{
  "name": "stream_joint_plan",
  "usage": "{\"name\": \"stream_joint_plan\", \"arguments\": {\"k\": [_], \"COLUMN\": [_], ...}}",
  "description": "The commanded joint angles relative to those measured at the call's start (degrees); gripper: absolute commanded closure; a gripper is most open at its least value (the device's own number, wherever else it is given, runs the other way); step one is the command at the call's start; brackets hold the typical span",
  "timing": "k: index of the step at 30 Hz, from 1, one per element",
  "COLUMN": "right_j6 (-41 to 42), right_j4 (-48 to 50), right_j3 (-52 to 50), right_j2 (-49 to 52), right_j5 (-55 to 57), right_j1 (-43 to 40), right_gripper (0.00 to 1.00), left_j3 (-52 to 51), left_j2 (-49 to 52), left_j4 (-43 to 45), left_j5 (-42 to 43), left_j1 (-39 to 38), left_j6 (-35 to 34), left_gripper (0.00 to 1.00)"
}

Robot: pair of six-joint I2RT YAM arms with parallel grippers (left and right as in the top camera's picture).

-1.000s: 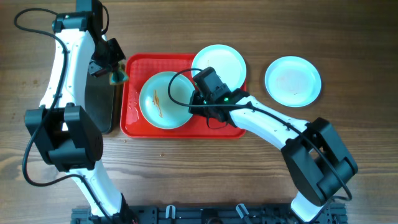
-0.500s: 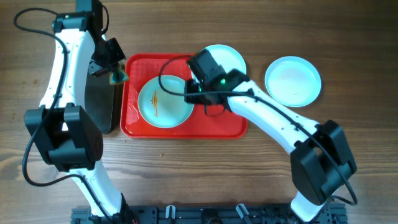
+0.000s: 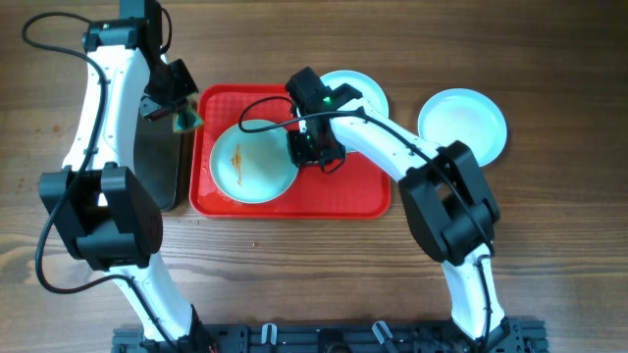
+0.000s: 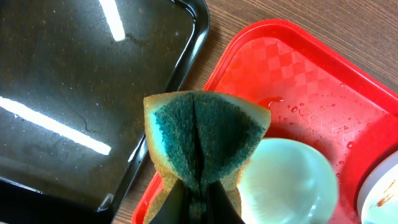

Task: Clean dirty plates on tray and stack at the side
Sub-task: 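Scrub the held plate with the sponge in the left gripper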

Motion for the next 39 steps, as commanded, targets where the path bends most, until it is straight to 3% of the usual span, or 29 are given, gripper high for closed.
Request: {"name": "stream_joint_plan", "arguments": {"k": [1, 10, 15, 21, 28, 29, 30, 32, 34, 39], "right_j6": [-0.31, 1.66, 6.34, 9.42, 10.64, 10.62, 10.62, 10.64, 10.64, 10.64], "right_j4": [0.02, 3.78, 6.36, 6.45, 6.58, 6.60, 6.69, 6.91, 6.97, 7.13], "right_j3": [1.77, 1.77, 0.83, 0.83, 0.83, 0.83, 0.83, 0.83, 0.83, 0.83], "right_j2": [0.76, 0.74, 1.20, 2.60, 3.69, 3.69, 3.72, 3.72, 3.72, 3.72], "right_j5": [-1.60, -1.49, 1.20, 1.16, 0.07, 0.07, 0.07, 0.04, 0.04, 0.04], "right_j1": [0.00, 0.00, 0.50, 0.72, 0.55, 0.55, 0.55, 0.55, 0.55, 0.55], "right_gripper": [0.74, 0.70, 0.73, 0.96, 0.95, 0.94, 0.87, 0.86, 0.96, 0.96], "left_j3": [0.90, 0.90, 0.87, 0.72, -4.50, -5.33, -6.16, -7.87, -10.05, -15.10], "left_j2": [-1.97, -1.97, -1.97, -1.95, -1.95, -1.95, -1.95, -1.95, -1.95, -1.95], "left_j4": [0.22, 0.61, 0.55, -0.48, -0.02, 0.09, 0.26, 0.90, 2.45, 7.93], "left_j5": [0.52, 0.52, 0.52, 2.05, 4.81, 4.81, 4.87, 5.77, 6.62, 10.29], "left_j1": [-0.07, -0.07, -0.07, -0.07, -0.07, -0.07, -0.07, -0.07, -0.07, -0.13], "left_j6": [0.70, 0.68, 0.70, 0.70, 0.74, 0.76, 1.03, 2.95, 4.87, 9.90], "left_gripper": [0.96, 0.96, 0.96, 0.96, 0.96, 0.96, 0.96, 0.96, 0.96, 0.96]}}
